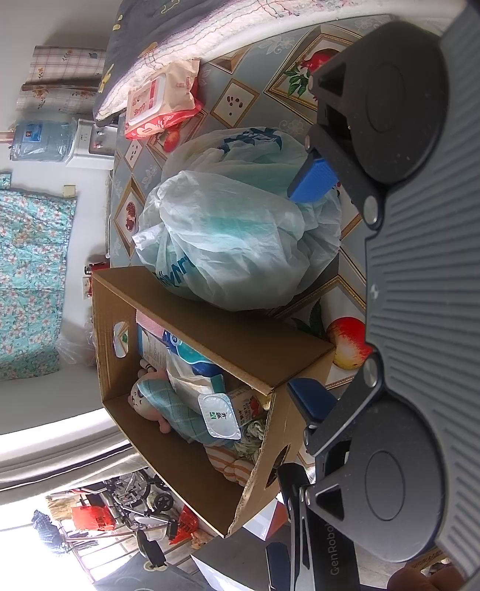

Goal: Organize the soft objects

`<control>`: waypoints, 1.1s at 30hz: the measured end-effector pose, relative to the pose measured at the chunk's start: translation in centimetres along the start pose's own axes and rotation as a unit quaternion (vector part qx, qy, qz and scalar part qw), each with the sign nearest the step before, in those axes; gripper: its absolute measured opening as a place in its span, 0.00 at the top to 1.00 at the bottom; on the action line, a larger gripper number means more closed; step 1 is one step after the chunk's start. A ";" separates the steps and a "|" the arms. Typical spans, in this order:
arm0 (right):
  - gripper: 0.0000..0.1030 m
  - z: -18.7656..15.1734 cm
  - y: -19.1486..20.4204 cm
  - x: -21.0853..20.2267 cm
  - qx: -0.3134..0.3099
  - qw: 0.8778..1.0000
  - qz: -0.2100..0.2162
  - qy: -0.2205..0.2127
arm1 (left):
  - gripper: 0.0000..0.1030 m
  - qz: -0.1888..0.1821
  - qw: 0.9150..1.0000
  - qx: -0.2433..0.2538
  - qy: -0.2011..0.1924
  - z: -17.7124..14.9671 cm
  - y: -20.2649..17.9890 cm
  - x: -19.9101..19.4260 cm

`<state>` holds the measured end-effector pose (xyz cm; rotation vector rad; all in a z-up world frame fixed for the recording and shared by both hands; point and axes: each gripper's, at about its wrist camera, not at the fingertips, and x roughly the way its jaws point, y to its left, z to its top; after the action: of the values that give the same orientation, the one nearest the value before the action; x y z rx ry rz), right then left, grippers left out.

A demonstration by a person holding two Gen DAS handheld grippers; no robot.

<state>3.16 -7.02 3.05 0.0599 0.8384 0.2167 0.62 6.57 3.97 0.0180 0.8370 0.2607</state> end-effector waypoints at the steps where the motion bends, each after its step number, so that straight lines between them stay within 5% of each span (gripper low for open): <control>1: 0.01 0.0 0.0 0.0 0.000 1.000 0.000 0.000 | 0.03 0.000 1.000 0.000 0.000 0.0 0.0 0.0; 33: 0.01 -0.1 -0.1 0.4 0.001 1.000 0.001 0.006 | 0.04 0.000 1.000 0.000 0.004 -0.1 0.0 0.2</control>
<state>3.42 -7.01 2.67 0.0616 0.8508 0.2176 0.68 6.64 3.79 0.0174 0.8450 0.2596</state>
